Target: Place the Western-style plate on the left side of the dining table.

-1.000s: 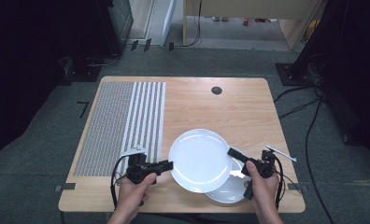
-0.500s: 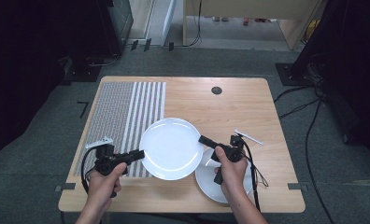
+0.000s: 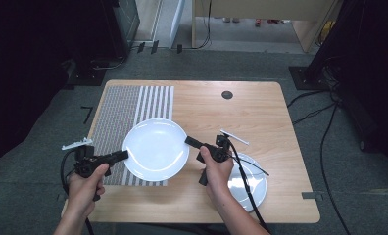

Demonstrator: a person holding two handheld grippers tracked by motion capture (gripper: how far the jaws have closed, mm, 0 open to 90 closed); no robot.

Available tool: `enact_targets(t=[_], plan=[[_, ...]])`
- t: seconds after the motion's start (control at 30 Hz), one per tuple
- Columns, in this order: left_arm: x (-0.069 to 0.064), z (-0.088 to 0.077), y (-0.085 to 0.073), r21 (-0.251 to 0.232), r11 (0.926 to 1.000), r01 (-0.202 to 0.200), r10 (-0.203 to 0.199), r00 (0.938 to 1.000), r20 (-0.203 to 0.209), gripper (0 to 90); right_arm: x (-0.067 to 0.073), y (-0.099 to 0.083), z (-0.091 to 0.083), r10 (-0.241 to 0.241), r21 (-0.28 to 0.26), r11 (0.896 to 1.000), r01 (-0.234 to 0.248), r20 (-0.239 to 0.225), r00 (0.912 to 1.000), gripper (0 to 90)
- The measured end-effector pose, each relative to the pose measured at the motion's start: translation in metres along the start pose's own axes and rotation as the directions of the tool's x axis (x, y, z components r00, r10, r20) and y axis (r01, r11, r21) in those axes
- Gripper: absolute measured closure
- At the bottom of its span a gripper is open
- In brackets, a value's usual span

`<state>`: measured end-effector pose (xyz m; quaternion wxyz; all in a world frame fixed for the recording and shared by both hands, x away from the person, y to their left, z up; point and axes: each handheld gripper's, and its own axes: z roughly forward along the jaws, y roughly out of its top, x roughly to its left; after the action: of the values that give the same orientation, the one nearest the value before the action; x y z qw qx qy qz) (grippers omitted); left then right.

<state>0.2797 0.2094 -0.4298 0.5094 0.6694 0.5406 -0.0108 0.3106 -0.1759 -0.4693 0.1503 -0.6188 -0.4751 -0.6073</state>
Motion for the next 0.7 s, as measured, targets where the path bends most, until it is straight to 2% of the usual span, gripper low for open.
enact_targets(t=[0.13, 0.17, 0.2, 0.23, 0.33, 0.4, 0.63, 0.67, 0.7], plan=[[0.019, -0.011, 0.008, -0.011, 0.9997, 0.019, -0.02, 0.9992, -0.035, 76.4, 0.005, -0.005, 0.021, 0.007, 0.001, 1.0, -0.007, 0.002, 1.0, 89.0], [0.019, -0.011, 0.008, -0.011, 0.9997, 0.019, -0.02, 0.9992, -0.035, 76.4, 0.005, -0.005, 0.021, 0.007, 0.001, 1.0, -0.007, 0.002, 1.0, 89.0], [0.023, -0.013, 0.009, -0.013, 0.9995, 0.029, -0.03, 0.9989, -0.036, 76.4, 0.006, -0.006, 0.027, 0.011, 0.001, 1.0, -0.011, 0.001, 0.9999, 89.0], [0.031, -0.015, 0.012, -0.014, 0.9993, 0.033, -0.034, 0.9979, -0.056, 76.2, 0.007, -0.007, 0.04, 0.024, 0.009, 1.0, -0.024, 0.005, 0.9997, 89.0], [0.037, -0.016, 0.014, -0.012, 0.9995, 0.031, -0.032, 0.9962, -0.081, 75.3, 0.009, -0.006, 0.056, 0.018, 0.015, 1.0, -0.018, 0.013, 0.9997, 89.0], [0.049, -0.018, 0.018, -0.02, 0.9984, 0.054, -0.055, 0.9944, -0.09, 75.4, 0.009, -0.004, 0.067, 0.018, 0.021, 1.0, -0.018, 0.013, 0.9998, 89.0], [0.071, -0.014, 0.028, -0.022, 0.9954, 0.093, -0.095, 0.9896, -0.108, 75.7, 0.005, 0.0, 0.098, 0.04, 0.031, 0.999, -0.041, 0.031, 0.9987, 89.0], [0.071, -0.014, 0.028, -0.022, 0.9954, 0.093, -0.095, 0.9896, -0.108, 75.7, 0.005, 0.0, 0.098, 0.04, 0.031, 0.999, -0.041, 0.031, 0.9987, 89.0], [0.077, -0.009, 0.032, -0.018, 0.9944, 0.104, -0.106, 0.9883, -0.11, 75.7, 0.002, 0.005, 0.108, 0.03, 0.026, 0.999, -0.031, 0.043, 0.9986, 89.0]])
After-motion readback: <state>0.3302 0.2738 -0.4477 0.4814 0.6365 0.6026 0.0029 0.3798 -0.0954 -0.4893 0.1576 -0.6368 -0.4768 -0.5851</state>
